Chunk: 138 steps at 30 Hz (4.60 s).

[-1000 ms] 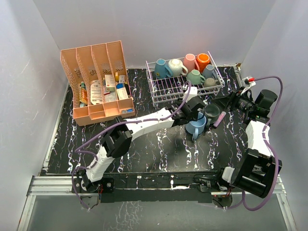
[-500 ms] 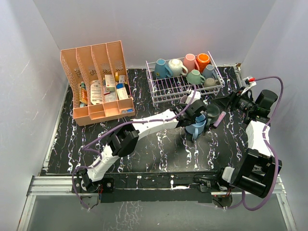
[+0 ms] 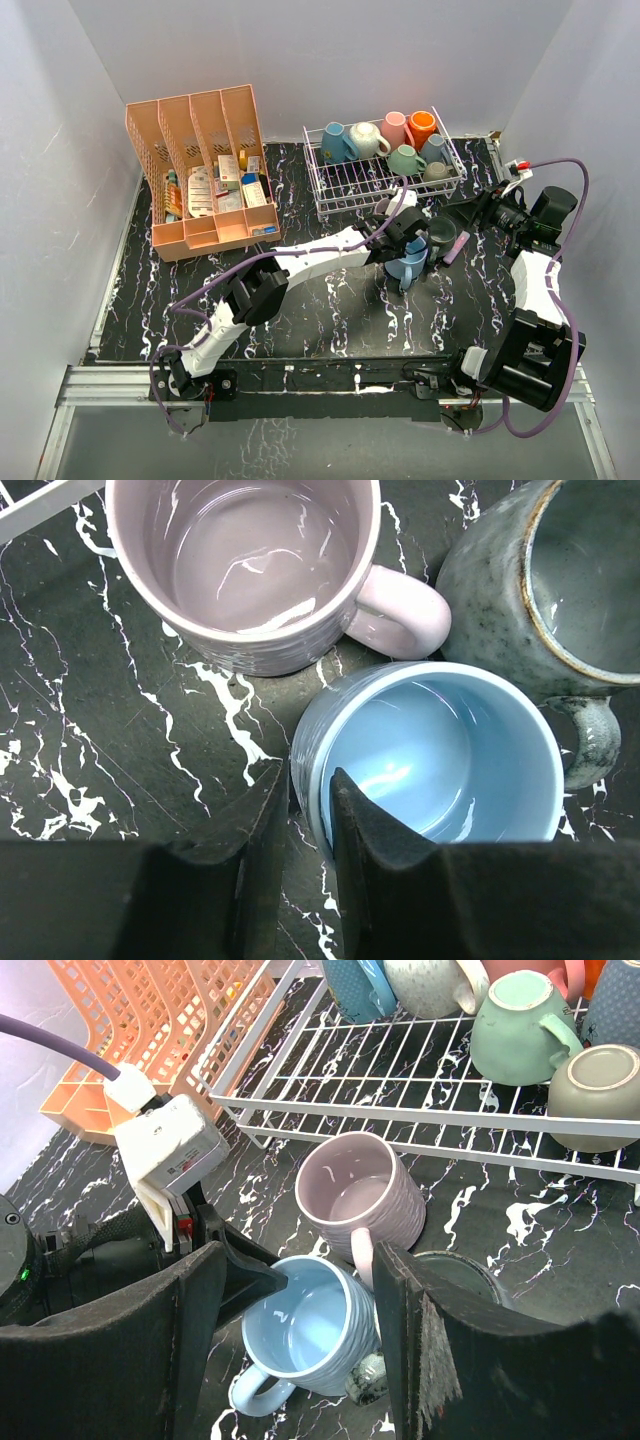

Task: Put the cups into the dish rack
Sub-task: Pick up the cup at the center of the board, then turn the cup upside down in the dish rack.

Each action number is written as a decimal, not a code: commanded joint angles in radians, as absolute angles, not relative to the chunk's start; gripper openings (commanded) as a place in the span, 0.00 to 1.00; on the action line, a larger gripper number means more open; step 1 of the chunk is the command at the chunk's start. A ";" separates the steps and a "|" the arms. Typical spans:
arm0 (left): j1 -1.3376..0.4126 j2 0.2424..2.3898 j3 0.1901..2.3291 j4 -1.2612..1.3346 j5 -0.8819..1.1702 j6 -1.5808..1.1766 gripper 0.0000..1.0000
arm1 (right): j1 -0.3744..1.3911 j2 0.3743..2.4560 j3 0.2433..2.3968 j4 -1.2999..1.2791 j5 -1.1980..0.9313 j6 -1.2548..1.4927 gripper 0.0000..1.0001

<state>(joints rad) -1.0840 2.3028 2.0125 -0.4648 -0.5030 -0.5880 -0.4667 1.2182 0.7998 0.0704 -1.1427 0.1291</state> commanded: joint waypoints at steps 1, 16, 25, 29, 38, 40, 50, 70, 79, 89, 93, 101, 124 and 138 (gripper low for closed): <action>-1.083 2.310 2.021 -0.500 -0.498 -0.569 0.23 | -0.475 1.212 0.804 0.099 -1.136 0.114 0.63; -1.082 2.322 2.033 -0.507 -0.479 -0.560 0.21 | -0.475 1.217 0.798 0.109 -1.137 0.118 0.63; -1.081 2.188 1.906 -0.452 -0.475 -0.573 0.00 | -0.476 1.220 0.792 0.120 -1.142 0.125 0.63; -1.075 2.045 1.723 -0.315 -0.467 -0.610 0.00 | -0.476 1.230 0.778 0.157 -1.193 0.148 0.63; -0.979 1.634 1.162 0.141 -0.285 -0.744 0.00 | -0.475 1.237 0.744 0.243 -1.273 0.211 0.67; -0.955 1.548 1.044 0.250 -0.258 -0.762 0.00 | -0.475 1.239 0.737 0.259 -1.289 0.225 0.67; -0.845 1.207 0.619 0.699 -0.077 -0.800 0.00 | -0.471 1.254 0.675 0.426 -1.324 0.347 0.70; -0.713 1.177 0.257 1.512 -0.018 -0.987 0.00 | -0.262 1.273 0.532 0.734 -1.347 0.551 0.69; -0.690 1.138 0.240 1.600 -0.025 -0.993 0.00 | -0.010 1.307 0.735 0.151 -1.353 0.187 0.66; -0.689 1.002 0.258 1.527 -0.010 -0.929 0.00 | 0.179 1.217 0.870 -0.510 -1.254 -0.410 0.66; -0.689 0.999 0.246 1.601 0.003 -0.927 0.00 | 0.211 1.119 0.847 -0.448 -1.228 -0.376 0.67; -0.689 1.076 0.255 1.782 0.027 -0.967 0.00 | 0.369 0.927 0.695 0.037 -1.077 0.050 0.68; -0.689 1.217 0.523 1.795 0.092 -0.883 0.00 | 0.566 0.988 0.719 0.480 -0.908 0.537 0.71; -0.690 1.271 0.647 1.795 0.011 -0.894 0.00 | 0.571 1.107 0.913 0.458 -0.694 0.739 0.91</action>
<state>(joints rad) -0.6903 1.2903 0.5800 1.5059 0.0708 -0.8818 0.5632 1.1030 0.8474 0.3946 -0.7570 0.6762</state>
